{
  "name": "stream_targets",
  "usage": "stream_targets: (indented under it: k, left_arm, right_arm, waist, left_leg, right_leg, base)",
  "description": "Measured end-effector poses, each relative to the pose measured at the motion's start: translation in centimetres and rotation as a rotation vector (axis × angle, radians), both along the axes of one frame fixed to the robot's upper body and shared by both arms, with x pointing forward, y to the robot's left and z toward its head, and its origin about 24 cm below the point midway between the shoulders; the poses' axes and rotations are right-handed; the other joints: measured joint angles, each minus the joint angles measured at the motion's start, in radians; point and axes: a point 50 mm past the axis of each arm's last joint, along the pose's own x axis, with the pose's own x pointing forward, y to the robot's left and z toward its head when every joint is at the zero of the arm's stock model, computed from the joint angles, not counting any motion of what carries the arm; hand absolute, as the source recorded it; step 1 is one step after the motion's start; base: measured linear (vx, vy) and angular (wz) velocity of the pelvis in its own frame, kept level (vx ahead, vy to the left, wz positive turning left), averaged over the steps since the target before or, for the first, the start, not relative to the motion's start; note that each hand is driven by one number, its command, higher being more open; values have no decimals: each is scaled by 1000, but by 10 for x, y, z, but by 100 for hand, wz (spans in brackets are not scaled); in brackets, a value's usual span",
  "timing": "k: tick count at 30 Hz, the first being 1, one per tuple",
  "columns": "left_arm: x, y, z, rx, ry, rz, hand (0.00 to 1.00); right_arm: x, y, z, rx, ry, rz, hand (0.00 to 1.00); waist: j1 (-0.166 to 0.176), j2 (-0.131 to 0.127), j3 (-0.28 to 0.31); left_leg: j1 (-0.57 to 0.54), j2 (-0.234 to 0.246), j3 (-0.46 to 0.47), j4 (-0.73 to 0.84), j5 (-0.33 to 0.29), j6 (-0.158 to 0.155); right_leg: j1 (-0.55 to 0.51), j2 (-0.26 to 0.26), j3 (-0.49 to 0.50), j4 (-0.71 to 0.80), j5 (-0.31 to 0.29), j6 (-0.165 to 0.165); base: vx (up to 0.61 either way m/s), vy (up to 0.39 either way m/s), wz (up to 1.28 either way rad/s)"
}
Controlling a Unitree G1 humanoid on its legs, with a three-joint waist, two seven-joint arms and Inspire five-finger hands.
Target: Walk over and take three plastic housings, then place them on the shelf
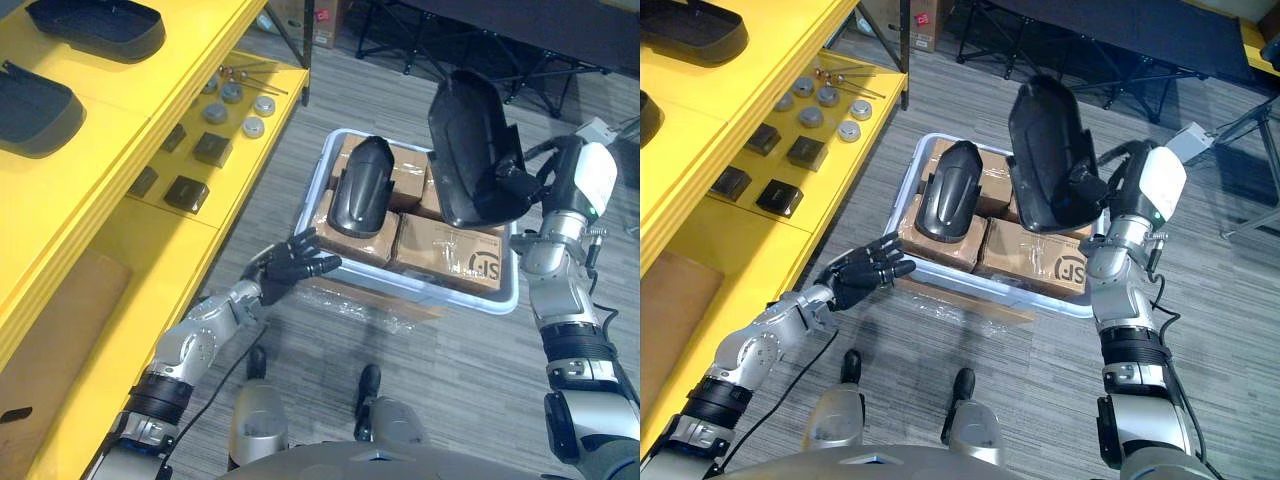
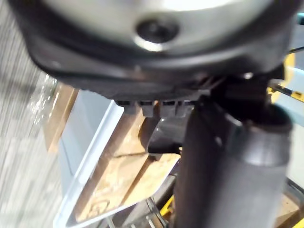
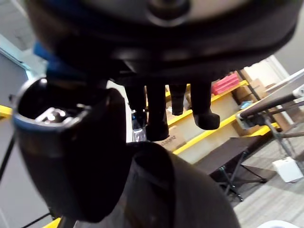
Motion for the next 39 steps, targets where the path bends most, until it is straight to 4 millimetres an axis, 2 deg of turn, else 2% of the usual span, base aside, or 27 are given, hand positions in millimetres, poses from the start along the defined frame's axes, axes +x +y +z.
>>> stream_targets:
  k: [4,7,11,15,18,21,32,39]
  left_arm:
    - [7,-16,4,-122,26,-10,100]
    - [11,-24,8,-222,29,3,100]
    - [16,-43,19,-424,41,34,100]
    - [23,-53,30,-547,29,87,100]
    - [25,-52,31,-546,20,128,100]
    - [27,-54,23,-522,61,162,100]
    - [19,-74,5,-507,245,161,100]
    - [13,-84,-5,-481,301,123,100]
  right_arm:
    - [0,15,8,-125,-63,81,0]
    - [-1,30,11,-189,-98,169,0]
    - [-4,44,2,-242,-87,256,0]
    - [-8,52,-14,-271,-45,300,0]
    - [-12,59,-22,-253,-38,340,0]
    - [-13,64,-27,-245,-35,369,0]
    - [-21,92,-15,-289,-159,512,0]
    - [-24,96,-21,-296,-177,514,0]
  waist:
    - [-12,5,-2]
    - [-25,19,-10]
    - [-34,47,-26]
    - [-40,50,-28]
    - [-50,50,-28]
    - [-54,53,-38]
    - [-53,54,-47]
    - [-53,54,-50]
  left_leg:
    - [9,0,7,-2,0,0]
    - [24,-3,20,-17,2,3]
    - [36,-5,30,-27,5,4]
    - [51,-5,32,-38,8,4]
    - [64,-5,35,-50,13,3]
    - [69,-5,37,-54,15,3]
    - [77,-5,37,-57,18,3]
    - [100,-7,37,-92,30,3]
  right_leg:
    - [0,0,10,3,0,0]
    - [1,-4,21,3,1,1]
    - [3,-6,26,3,1,2]
    - [12,-6,26,3,1,2]
    - [17,-6,27,3,1,2]
    - [19,-6,28,3,1,2]
    - [25,-6,27,3,1,2]
    - [35,-6,25,0,1,3]
  base:
    - [-32,4,-7]
    - [-14,10,-11]
    - [0,6,-4]
    - [0,0,0]
    - [0,0,0]
    - [-4,0,-1]
    - [0,0,0]
    - [0,0,0]
